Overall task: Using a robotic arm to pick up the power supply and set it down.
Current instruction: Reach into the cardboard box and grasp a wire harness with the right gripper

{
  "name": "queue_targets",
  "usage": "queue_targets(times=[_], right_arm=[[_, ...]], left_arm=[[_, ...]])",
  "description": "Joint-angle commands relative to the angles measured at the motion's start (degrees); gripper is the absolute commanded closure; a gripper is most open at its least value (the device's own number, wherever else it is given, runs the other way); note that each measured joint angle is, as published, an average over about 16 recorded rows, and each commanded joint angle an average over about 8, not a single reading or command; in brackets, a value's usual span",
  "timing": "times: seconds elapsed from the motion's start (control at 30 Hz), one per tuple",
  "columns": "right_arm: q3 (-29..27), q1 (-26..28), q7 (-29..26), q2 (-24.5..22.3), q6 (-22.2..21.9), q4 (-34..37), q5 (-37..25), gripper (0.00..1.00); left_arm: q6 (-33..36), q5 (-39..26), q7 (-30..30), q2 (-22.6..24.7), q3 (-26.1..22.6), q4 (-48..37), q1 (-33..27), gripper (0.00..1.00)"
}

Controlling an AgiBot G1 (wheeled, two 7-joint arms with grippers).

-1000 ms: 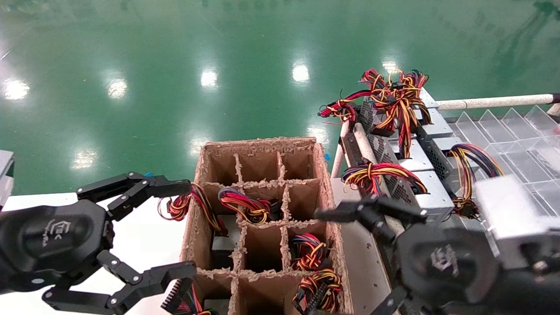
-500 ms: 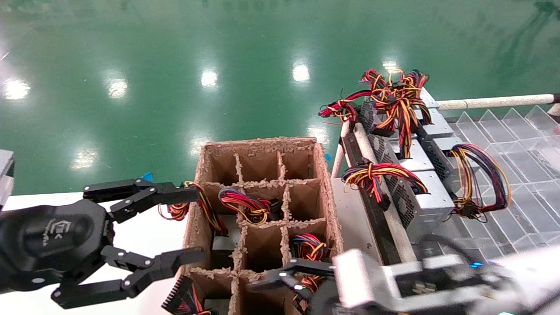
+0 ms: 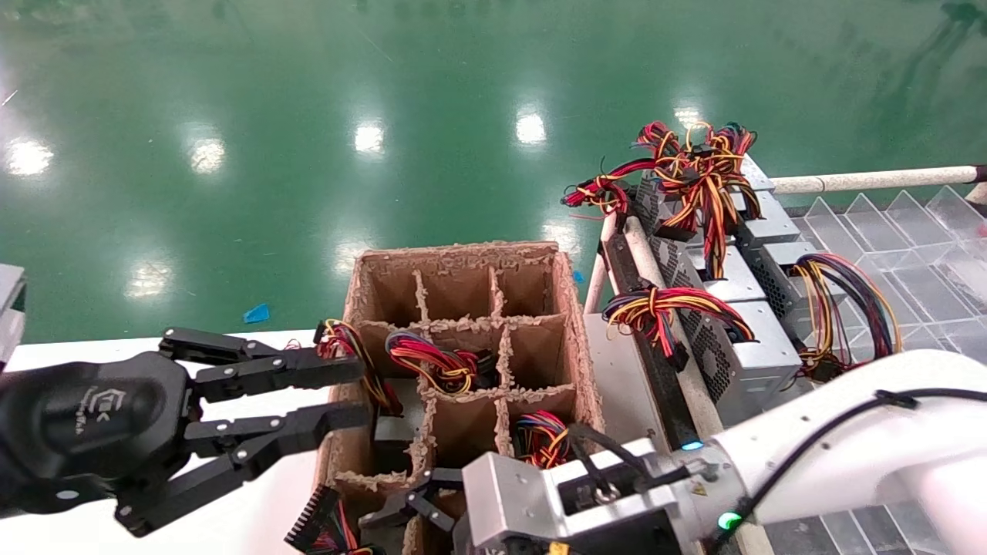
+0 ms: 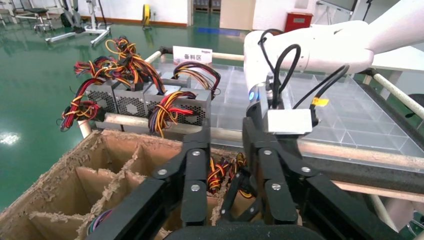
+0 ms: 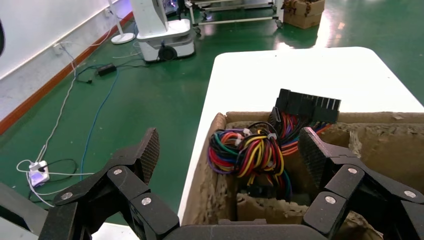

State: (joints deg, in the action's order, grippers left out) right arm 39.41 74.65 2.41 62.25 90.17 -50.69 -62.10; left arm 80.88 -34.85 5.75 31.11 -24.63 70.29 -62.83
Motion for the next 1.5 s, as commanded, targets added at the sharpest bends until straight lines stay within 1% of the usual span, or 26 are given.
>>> queue_targets(times=[0.03,0.37,0.73,0.8,0.87,0.9,1.03,1.07,1.13,1.17,1.2,1.5], right_arm=[[0.94,0.67,1.20,1.10,0.01,2.01,-0.06,0.00],[3.73,3.54,6.57,4.80,0.12,10.70,0.65,0.00],[6.75,6.41,11.04,7.53,0.35,18.04,2.38,0.00],[7.24,6.83,11.80,7.91,0.38,19.18,2.75,0.02],[7.75,7.18,12.49,8.26,0.42,20.23,3.12,0.15],[8.02,7.35,12.81,8.42,0.44,20.72,3.31,0.25],[9.17,7.89,13.79,8.93,0.57,22.30,4.12,0.75],[9.49,8.01,13.97,9.02,0.60,22.59,4.33,0.85],[10.10,8.21,14.30,9.12,0.64,23.07,4.77,0.97],[10.41,8.28,14.45,9.13,0.66,23.27,5.01,1.00],[10.73,8.34,14.60,9.12,0.69,23.43,5.26,1.00],[13.57,8.55,15.50,8.15,0.73,23.57,7.65,1.00]], left_arm=[[0.00,0.00,0.00,0.00,0.00,0.00,0.00,1.00],[0.00,0.00,0.00,0.00,0.00,0.00,0.00,1.00],[0.00,0.00,0.00,0.00,0.00,0.00,0.00,1.00],[0.00,0.00,0.00,0.00,0.00,0.00,0.00,1.00],[0.00,0.00,0.00,0.00,0.00,0.00,0.00,1.00],[0.00,0.00,0.00,0.00,0.00,0.00,0.00,1.00],[0.00,0.00,0.00,0.00,0.00,0.00,0.00,1.00],[0.00,0.00,0.00,0.00,0.00,0.00,0.00,1.00],[0.00,0.00,0.00,0.00,0.00,0.00,0.00,1.00],[0.00,0.00,0.00,0.00,0.00,0.00,0.00,1.00],[0.00,0.00,0.00,0.00,0.00,0.00,0.00,1.00],[0.00,0.00,0.00,0.00,0.00,0.00,0.00,1.00]])
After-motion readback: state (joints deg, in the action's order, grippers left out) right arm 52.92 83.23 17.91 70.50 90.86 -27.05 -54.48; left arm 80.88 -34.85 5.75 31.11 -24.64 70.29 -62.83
